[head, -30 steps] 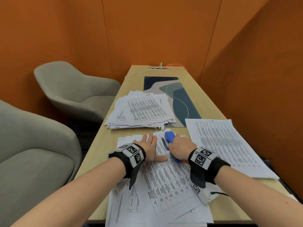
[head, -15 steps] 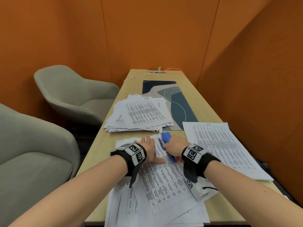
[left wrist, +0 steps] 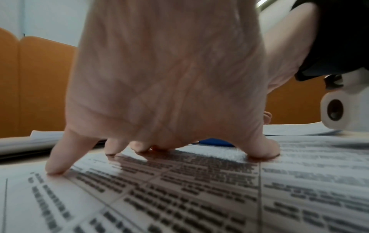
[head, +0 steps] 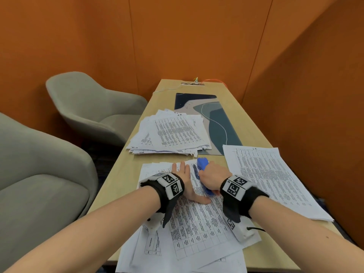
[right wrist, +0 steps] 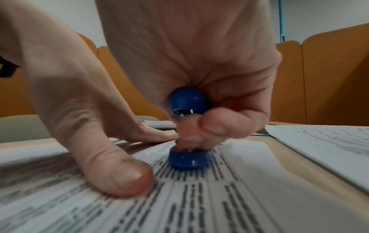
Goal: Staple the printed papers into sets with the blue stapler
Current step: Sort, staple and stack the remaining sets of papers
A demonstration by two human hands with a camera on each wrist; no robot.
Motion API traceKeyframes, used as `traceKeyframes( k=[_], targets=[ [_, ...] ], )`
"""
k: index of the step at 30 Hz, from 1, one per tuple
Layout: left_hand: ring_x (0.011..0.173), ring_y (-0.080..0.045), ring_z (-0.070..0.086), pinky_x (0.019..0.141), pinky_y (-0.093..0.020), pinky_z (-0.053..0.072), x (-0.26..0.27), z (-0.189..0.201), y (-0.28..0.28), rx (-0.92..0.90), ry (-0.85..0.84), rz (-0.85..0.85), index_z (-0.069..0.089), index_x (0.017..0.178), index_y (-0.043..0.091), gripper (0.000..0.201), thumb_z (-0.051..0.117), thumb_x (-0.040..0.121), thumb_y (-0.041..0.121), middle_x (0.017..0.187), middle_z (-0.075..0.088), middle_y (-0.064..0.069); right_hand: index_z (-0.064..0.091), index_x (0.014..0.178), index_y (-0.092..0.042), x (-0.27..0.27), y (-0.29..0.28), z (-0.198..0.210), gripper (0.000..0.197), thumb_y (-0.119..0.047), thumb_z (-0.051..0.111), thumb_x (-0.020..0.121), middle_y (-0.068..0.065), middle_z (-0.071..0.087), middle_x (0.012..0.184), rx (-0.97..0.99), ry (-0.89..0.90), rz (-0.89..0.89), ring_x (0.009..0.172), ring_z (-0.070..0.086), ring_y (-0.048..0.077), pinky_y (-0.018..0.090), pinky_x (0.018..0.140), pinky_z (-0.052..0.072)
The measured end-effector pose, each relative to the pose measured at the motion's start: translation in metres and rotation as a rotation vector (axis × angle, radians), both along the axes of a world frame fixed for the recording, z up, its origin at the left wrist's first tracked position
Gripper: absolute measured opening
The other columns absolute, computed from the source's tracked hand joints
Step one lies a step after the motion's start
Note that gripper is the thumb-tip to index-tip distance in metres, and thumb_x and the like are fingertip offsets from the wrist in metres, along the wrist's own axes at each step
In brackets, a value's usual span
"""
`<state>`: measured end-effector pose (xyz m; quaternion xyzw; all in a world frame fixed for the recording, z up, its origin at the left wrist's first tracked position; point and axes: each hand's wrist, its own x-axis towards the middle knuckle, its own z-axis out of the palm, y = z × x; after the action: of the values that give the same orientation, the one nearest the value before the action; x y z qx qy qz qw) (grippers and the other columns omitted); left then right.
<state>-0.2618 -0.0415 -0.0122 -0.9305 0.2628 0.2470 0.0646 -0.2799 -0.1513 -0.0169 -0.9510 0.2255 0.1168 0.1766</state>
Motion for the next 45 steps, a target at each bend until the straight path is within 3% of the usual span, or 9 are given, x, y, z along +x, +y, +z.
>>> traceKeyframes(
  k=[9,12,14,17,20,24,29,36,45],
  targets=[
    [0.145,-0.029,-0.020,0.117,-0.045,-0.006,0.007,-0.003,0.000,-0.036,0.060,0.047,-0.020,0.149,0.009,0.128,0.054,0.071,0.079,0.158,-0.023,-0.008,0.041,0.094,-0.014,0.018,-0.001,0.011,0.003,-0.015,0.040,0.091,0.009,0.060,0.080,-0.004,-0.009,0.144,0.064,0.056,0.025,0.026,0.052,0.041],
    [0.145,-0.030,-0.020,0.117,-0.049,-0.003,0.015,-0.007,0.001,-0.045,0.088,0.058,-0.020,0.149,0.009,0.133,0.059,0.067,0.078,0.158,-0.023,-0.009,0.041,0.070,-0.012,0.004,-0.007,0.022,0.027,-0.021,0.036,0.095,0.008,0.058,0.069,0.041,-0.006,0.143,0.056,0.053,0.024,0.025,0.053,0.043],
    [0.147,-0.032,-0.013,0.120,-0.050,0.005,0.023,-0.004,0.000,-0.111,0.078,0.062,-0.015,0.150,0.004,0.128,0.066,0.072,0.066,0.158,-0.017,-0.015,0.044,0.077,-0.011,-0.008,-0.016,0.024,0.027,-0.028,0.035,0.096,0.006,0.058,0.064,0.066,-0.070,0.101,0.048,0.054,0.023,0.027,0.055,0.047],
    [0.140,-0.032,0.029,0.112,-0.038,0.030,0.035,0.004,-0.003,-0.573,0.064,0.188,0.015,0.149,0.001,0.073,0.056,0.091,0.019,0.152,0.026,-0.019,0.043,0.104,-0.012,-0.022,-0.025,0.024,0.028,-0.037,0.036,0.098,0.004,0.054,0.085,-0.043,-0.200,0.059,0.067,0.054,0.026,0.033,0.068,0.043],
    [0.087,-0.025,0.067,0.080,-0.034,0.053,0.035,0.015,-0.006,-1.109,0.375,0.476,0.050,0.128,-0.004,0.035,0.044,0.094,0.001,0.105,0.063,-0.019,0.041,0.111,-0.013,-0.031,-0.026,0.026,0.031,-0.041,0.035,0.099,0.005,0.054,0.090,-0.103,-0.290,0.072,0.078,0.052,0.028,0.035,0.070,0.041],
    [0.075,-0.021,0.067,0.078,-0.030,0.058,0.030,0.020,-0.004,-1.315,0.677,0.543,0.065,0.103,-0.007,0.018,0.058,0.090,0.003,0.087,0.068,-0.015,0.040,0.109,-0.014,-0.036,-0.024,0.028,0.033,-0.044,0.036,0.098,0.008,0.060,0.093,-0.108,-0.340,0.072,0.084,0.059,0.031,0.037,0.073,0.045],
    [0.066,-0.015,0.068,0.071,-0.026,0.059,0.024,0.016,-0.007,-1.368,0.529,0.580,0.058,0.080,0.005,0.012,0.068,0.084,-0.001,0.081,0.068,-0.015,0.034,0.100,-0.016,-0.043,-0.019,0.036,0.027,-0.044,0.034,0.098,0.005,0.055,0.087,-0.131,-0.353,0.108,0.078,0.054,0.030,0.035,0.070,0.040],
    [0.072,-0.021,0.068,0.067,-0.023,0.059,0.034,0.026,-0.005,-1.446,0.528,0.660,0.060,0.111,-0.011,0.028,0.066,0.084,-0.004,0.092,0.068,-0.020,0.041,0.110,-0.012,-0.048,-0.013,0.042,0.034,-0.044,0.034,0.098,0.004,0.052,0.085,-0.184,-0.355,0.114,0.075,0.049,0.028,0.033,0.068,0.036],
    [0.067,-0.021,0.063,0.062,-0.024,0.058,0.051,0.039,-0.001,-1.554,0.313,0.782,0.064,0.093,-0.005,0.008,0.065,0.085,-0.005,0.078,0.065,-0.015,0.036,0.099,-0.020,-0.084,-0.031,0.039,0.023,-0.043,0.034,0.099,0.000,0.054,0.079,-0.169,-0.327,0.124,0.068,0.051,0.024,0.031,0.058,0.033]
  ],
)
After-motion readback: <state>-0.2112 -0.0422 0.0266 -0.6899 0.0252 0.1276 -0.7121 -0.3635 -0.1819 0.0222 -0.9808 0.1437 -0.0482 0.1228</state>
